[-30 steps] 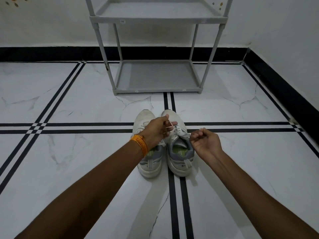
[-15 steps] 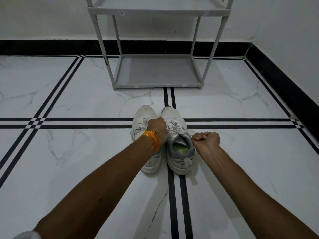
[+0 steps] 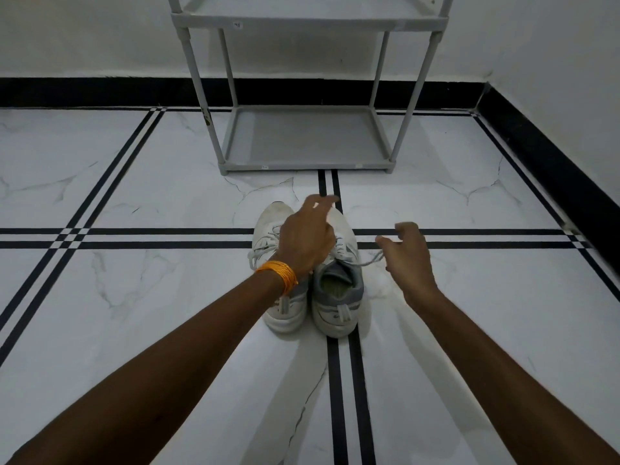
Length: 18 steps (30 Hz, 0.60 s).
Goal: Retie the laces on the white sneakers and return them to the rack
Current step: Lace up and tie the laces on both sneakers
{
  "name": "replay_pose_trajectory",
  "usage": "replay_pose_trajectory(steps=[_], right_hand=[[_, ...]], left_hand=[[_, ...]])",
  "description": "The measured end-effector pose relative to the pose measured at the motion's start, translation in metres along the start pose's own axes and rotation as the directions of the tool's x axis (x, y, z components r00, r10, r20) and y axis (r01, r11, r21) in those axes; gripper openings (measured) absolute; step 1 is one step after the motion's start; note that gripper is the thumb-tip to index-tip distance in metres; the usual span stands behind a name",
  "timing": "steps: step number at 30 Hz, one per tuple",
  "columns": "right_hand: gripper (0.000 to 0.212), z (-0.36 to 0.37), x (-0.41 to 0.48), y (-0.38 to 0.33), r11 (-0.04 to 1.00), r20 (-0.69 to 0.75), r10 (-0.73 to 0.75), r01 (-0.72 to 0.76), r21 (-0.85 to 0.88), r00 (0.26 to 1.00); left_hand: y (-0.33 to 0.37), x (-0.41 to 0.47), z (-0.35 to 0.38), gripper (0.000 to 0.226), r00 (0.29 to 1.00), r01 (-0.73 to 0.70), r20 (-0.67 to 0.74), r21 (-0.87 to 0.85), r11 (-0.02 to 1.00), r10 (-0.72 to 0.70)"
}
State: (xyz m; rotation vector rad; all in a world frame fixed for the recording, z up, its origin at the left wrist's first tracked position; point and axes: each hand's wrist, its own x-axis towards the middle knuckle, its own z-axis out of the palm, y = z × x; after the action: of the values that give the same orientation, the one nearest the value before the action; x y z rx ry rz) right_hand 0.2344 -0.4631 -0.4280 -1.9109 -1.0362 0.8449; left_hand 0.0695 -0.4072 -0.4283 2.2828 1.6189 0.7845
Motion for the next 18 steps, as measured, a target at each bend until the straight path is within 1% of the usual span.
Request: replay_pose_trajectory(steps=[1, 2, 3, 4, 5, 6, 7, 8, 9, 11, 13, 14, 16, 18], right_hand=[[0.044, 0.001, -0.003, -0.003, 0.972, -0.013, -0.176, 0.171, -0.161, 0.984], [0.044, 0.005, -0.006, -0.006, 0.913, 0.037, -0.308, 0.307, -0.268, 0.951], [0.041, 0.011, -0.009, -0.008, 0.853, 0.128, -0.376, 0.396, -0.339, 0.918], [0.038, 0.018, -0.011, -0.008, 0.795, 0.222, -0.397, 0.455, -0.402, 0.89], [0.034, 0.025, -0.011, -0.005, 0.731, 0.298, -0.392, 0.492, -0.473, 0.87], [0.028, 0.031, -0.01, 0.001, 0.665, 0.345, -0.381, 0.513, -0.542, 0.858], [0.022, 0.035, -0.008, 0.006, 0.615, 0.363, -0.373, 0.52, -0.593, 0.854], [0.018, 0.038, -0.007, 0.009, 0.59, 0.36, -0.367, 0.514, -0.623, 0.858], [0.016, 0.038, -0.005, 0.011, 0.587, 0.345, -0.364, 0.5, -0.636, 0.865], [0.014, 0.036, -0.004, 0.01, 0.631, 0.311, -0.354, 0.471, -0.616, 0.882], [0.016, 0.032, -0.003, 0.008, 0.679, 0.289, -0.359, 0.461, -0.571, 0.888], [0.017, 0.03, -0.003, 0.008, 0.687, 0.289, -0.369, 0.468, -0.556, 0.884], [0.015, 0.027, 0.0, 0.009, 0.669, 0.314, -0.394, 0.504, -0.547, 0.864], [0.011, 0.025, 0.001, 0.012, 0.642, 0.352, -0.408, 0.539, -0.545, 0.842]], left_hand=[[-0.004, 0.002, 0.003, 0.047, 0.992, -0.061, 0.115, 0.005, 0.998, 0.06], [-0.008, 0.002, 0.005, 0.045, 0.968, -0.084, 0.238, 0.011, 0.996, 0.079], [-0.011, 0.0, 0.007, 0.041, 0.938, -0.096, 0.338, 0.031, 0.995, 0.08], [-0.014, -0.002, 0.008, 0.035, 0.912, -0.103, 0.402, 0.048, 0.994, 0.075], [-0.017, -0.004, 0.009, 0.029, 0.904, -0.109, 0.42, 0.053, 0.993, 0.077], [-0.019, -0.007, 0.011, 0.025, 0.909, -0.114, 0.409, 0.049, 0.992, 0.084], [-0.02, -0.009, 0.012, 0.022, 0.917, -0.119, 0.387, 0.05, 0.992, 0.091], [-0.019, -0.011, 0.012, 0.019, 0.923, -0.136, 0.37, 0.055, 0.989, 0.106], [-0.019, -0.012, 0.012, 0.017, 0.924, -0.163, 0.36, 0.068, 0.984, 0.128], [-0.017, -0.012, 0.012, 0.018, 0.918, -0.211, 0.365, 0.115, 0.971, 0.156], [-0.019, -0.011, 0.012, 0.021, 0.915, -0.21, 0.379, 0.15, 0.966, 0.14], [-0.021, -0.011, 0.012, 0.021, 0.916, -0.19, 0.381, 0.147, 0.971, 0.121], [-0.02, -0.009, 0.011, 0.022, 0.922, -0.14, 0.381, 0.147, 0.979, 0.074], [-0.015, -0.008, 0.01, 0.027, 0.936, -0.133, 0.348, 0.217, 0.967, 0.051]])
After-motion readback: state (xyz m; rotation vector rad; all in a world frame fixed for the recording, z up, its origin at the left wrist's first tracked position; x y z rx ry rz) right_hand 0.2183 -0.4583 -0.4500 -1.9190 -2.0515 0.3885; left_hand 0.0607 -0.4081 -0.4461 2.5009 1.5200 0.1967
